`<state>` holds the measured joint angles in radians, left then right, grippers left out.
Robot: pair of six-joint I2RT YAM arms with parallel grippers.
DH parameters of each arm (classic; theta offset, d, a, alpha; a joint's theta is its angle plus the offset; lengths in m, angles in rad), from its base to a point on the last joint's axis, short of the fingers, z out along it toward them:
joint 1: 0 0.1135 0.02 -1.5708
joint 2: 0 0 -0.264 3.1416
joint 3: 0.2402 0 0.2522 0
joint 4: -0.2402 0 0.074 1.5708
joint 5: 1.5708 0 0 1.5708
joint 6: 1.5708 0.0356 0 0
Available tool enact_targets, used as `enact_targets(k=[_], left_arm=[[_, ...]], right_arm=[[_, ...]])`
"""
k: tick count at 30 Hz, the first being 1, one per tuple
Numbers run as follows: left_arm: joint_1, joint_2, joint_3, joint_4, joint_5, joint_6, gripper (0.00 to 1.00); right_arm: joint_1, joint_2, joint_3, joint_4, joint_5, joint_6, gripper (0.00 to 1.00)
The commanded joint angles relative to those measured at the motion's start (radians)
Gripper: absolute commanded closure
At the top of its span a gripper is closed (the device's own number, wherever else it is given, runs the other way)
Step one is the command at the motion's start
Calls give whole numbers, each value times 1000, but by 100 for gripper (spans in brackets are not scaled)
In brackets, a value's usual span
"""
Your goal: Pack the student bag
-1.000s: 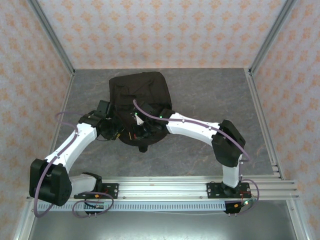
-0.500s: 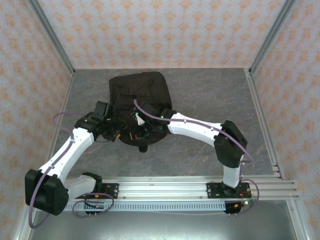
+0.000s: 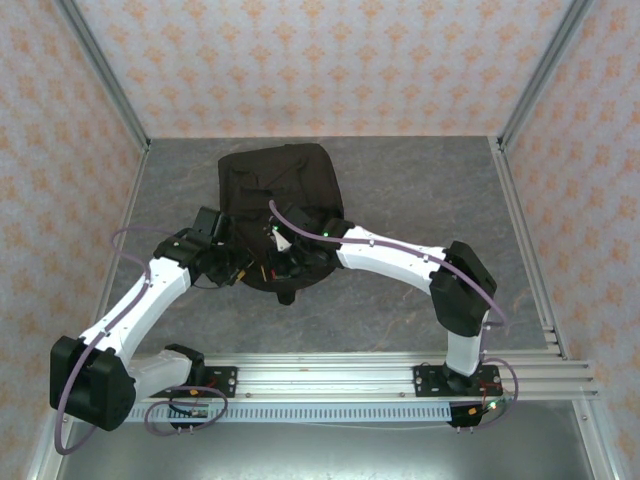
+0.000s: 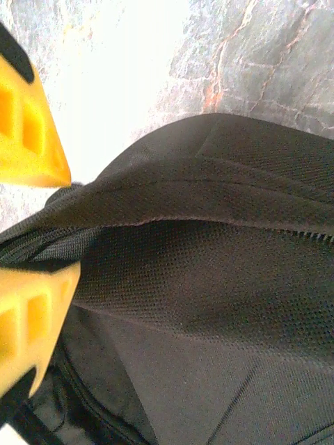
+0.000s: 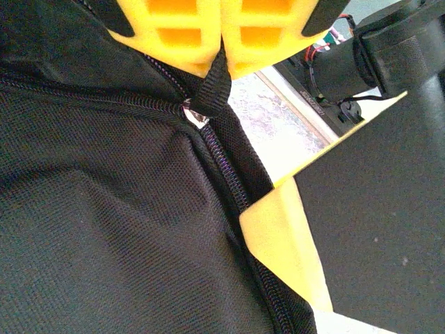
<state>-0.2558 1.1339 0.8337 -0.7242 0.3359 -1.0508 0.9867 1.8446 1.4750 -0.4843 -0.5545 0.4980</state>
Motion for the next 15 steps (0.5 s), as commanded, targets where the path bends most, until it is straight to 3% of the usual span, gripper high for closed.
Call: enact_targets(k=[1,10,15], left_arm=[[-10,-7,-22,-11,-43,9,74],[-11,25,-19,-11,-79,30,99],[-9,17,9,-44,-122,59,100]], right_arm=[[-6,-51,-7,-32,-3,-20,100],[-10,-65,-2,-99,6,-57,100],[-33,-83,-19,-150,4,-82,100]])
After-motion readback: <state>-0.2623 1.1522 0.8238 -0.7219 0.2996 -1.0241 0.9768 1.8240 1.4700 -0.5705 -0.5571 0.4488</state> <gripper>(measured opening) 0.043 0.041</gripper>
